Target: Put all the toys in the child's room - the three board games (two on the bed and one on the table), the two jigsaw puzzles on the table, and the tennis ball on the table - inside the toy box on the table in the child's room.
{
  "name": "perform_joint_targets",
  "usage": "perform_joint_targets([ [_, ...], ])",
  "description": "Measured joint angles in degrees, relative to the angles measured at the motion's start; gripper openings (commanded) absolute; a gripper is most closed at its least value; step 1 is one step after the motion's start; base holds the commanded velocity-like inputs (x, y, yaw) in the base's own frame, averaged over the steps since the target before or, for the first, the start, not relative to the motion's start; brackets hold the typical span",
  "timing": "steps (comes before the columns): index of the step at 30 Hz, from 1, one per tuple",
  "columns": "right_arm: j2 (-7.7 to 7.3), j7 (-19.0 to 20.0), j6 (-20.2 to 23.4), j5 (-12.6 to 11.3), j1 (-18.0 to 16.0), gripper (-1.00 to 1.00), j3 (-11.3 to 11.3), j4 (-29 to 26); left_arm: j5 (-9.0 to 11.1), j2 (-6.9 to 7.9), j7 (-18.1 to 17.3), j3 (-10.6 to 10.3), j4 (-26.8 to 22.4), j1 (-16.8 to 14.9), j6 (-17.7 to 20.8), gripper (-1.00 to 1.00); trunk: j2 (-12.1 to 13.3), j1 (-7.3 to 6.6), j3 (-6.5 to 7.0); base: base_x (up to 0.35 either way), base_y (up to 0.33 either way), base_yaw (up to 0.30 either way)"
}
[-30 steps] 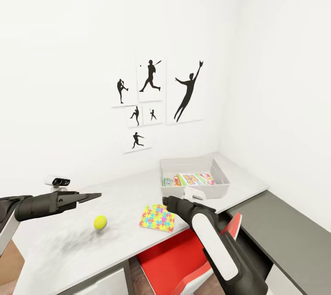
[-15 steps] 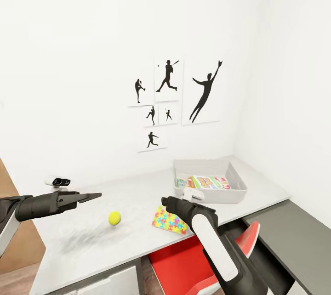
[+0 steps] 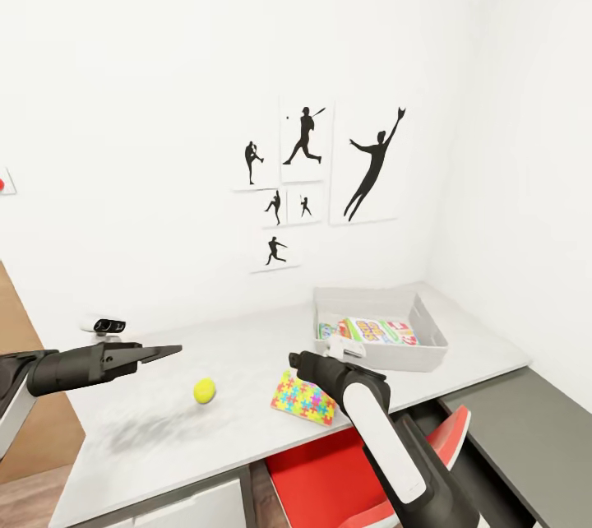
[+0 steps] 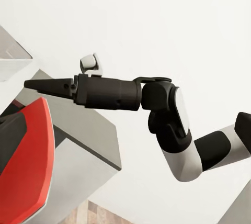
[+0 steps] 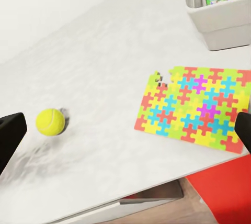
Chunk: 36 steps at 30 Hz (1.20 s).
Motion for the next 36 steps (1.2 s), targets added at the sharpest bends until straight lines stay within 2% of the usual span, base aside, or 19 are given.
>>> perform_joint_targets([
  [7,0.11,-0.1,0.1,0.0,0.0,1.00,-0.1,0.0,0.0,0.07,0.0,0.0,0.0,0.0,0.1,1.00,0.0,0.00,0.00,0.001,-0.001,0.000],
  [11,0.83,-0.7,0.3,-0.1,-0.5,1.00,-0.1,0.5,0.0,0.04,0.0,0.1,0.0,0.0,0.1,1.00,0.0,0.00,0.00,0.000,0.000,0.000],
  [13,1.30,-1.2,1.2,-0.2,-2.3,1.00,-0.3,0.7,0.0,0.06,0.0,0.0,0.0,0.0,0.1,1.00,0.0,0.00,0.00,0.000,0.000,0.000],
  [15,1.95,-3.0,4.3,-0.3,-6.8,1.00,-1.1,1.9,0.0,0.08,0.0,0.0,0.0,0.0,0.1,1.00,0.0,0.00,0.01,0.000,0.000,0.000],
  [17,2.44,-4.8,6.8,-0.6,-10.8,1.00,-2.2,5.2,0.0,0.09,0.0,0.0,0.0,0.0,0.0,1.00,0.0,0.00,0.00,0.000,0.000,0.000],
  [20,4.31,-6.3,9.1,-1.4,-18.0,1.00,-5.3,15.7,0.0,0.09,0.0,0.0,0.1,0.0,0.0,1.00,0.0,0.01,0.01,0.000,0.000,0.000],
  [21,4.55,-6.4,9.3,-1.5,-19.1,1.00,-5.8,17.8,0.0,0.11,0.0,0.0,0.1,0.0,0.0,1.00,0.0,0.00,0.00,0.000,0.000,0.000],
  [22,4.55,-6.3,9.7,-1.7,-22.0,1.00,-6.8,24.5,0.0,0.15,0.0,0.0,0.1,0.0,0.0,1.00,0.0,0.01,0.00,0.000,0.000,0.000],
  [24,4.55,-5.8,9.7,-2.0,-25.4,1.00,-7.6,32.8,0.1,0.22,0.0,0.1,0.2,0.0,0.1,1.00,0.0,0.00,0.00,0.000,0.000,0.000],
  [28,4.55,-3.2,9.7,-2.0,-28.0,1.00,-8.1,40.7,0.1,0.26,0.0,0.1,0.3,0.0,0.1,1.00,0.0,0.00,0.00,0.000,0.000,0.000],
  [33,4.55,-1.2,9.6,-2.0,-28.7,1.00,-8.3,46.0,0.1,0.27,0.0,1.0,0.4,0.0,0.2,1.00,0.0,0.00,0.00,0.000,0.000,0.000],
  [36,4.55,-0.1,7.3,-2.0,-28.8,1.00,-8.3,48.5,0.1,0.27,0.0,1.2,0.4,0.0,0.2,1.00,0.0,0.00,0.00,0.000,0.000,0.000],
])
